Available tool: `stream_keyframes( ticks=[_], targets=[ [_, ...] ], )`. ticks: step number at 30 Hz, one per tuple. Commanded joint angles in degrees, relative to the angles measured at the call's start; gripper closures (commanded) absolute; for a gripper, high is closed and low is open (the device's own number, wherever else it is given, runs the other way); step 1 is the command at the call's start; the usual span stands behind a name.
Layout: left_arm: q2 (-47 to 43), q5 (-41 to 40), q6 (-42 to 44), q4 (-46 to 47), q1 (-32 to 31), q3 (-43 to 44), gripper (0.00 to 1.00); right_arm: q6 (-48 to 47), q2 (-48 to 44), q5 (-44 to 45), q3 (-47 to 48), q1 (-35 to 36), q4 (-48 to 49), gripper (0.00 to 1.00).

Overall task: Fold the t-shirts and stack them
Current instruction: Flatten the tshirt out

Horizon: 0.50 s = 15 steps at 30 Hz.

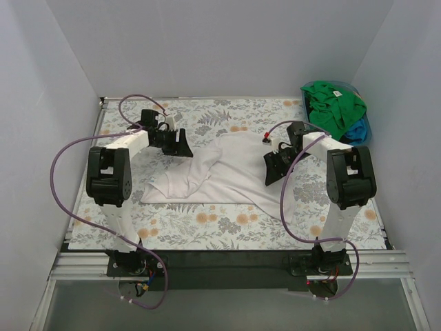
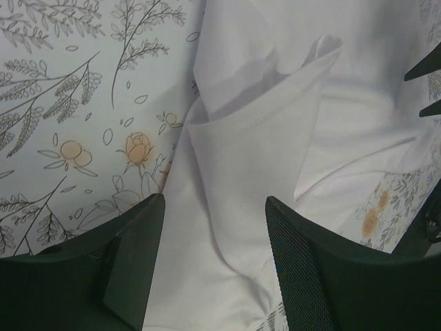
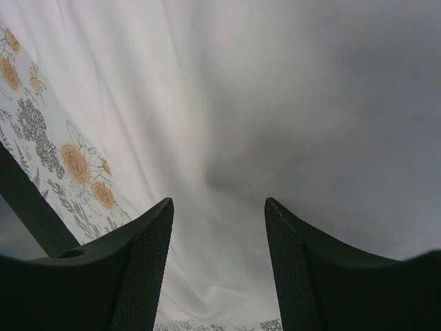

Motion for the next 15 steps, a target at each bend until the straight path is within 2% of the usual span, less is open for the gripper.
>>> stream_keyframes(
  ticks=[1, 7, 11, 14, 15],
  targets=[
    [-0.5, 3.07, -1.4, 2.94, -2.1, 3.33, 0.41, 0.75, -2.76, -0.24, 0.98, -0.28, 1.13, 0.38],
    [3.28, 2.45, -2.46, 3.21, -4.12, 5.18, 0.4, 1.11, -3.19, -0.15, 2.21, -0.72, 0.51, 0.38],
    [2.5, 4.55, -1.32, 2.33, -7.8, 5.09, 0.46, 0.84, -3.55, 0.03, 2.91, -1.86, -0.02, 0.37],
    [0.83, 5.87, 1.75, -1.88, -12.11, 5.36, 0.58, 0.58, -3.46, -0.06, 3.61, -2.56, -0.54, 0.37],
    [-0.66, 6.31, 3.85, -3.11, -15.17, 5.27, 0.66, 0.49, -3.37, -0.15, 3.7, -3.0, -0.81, 0.37]
  ],
)
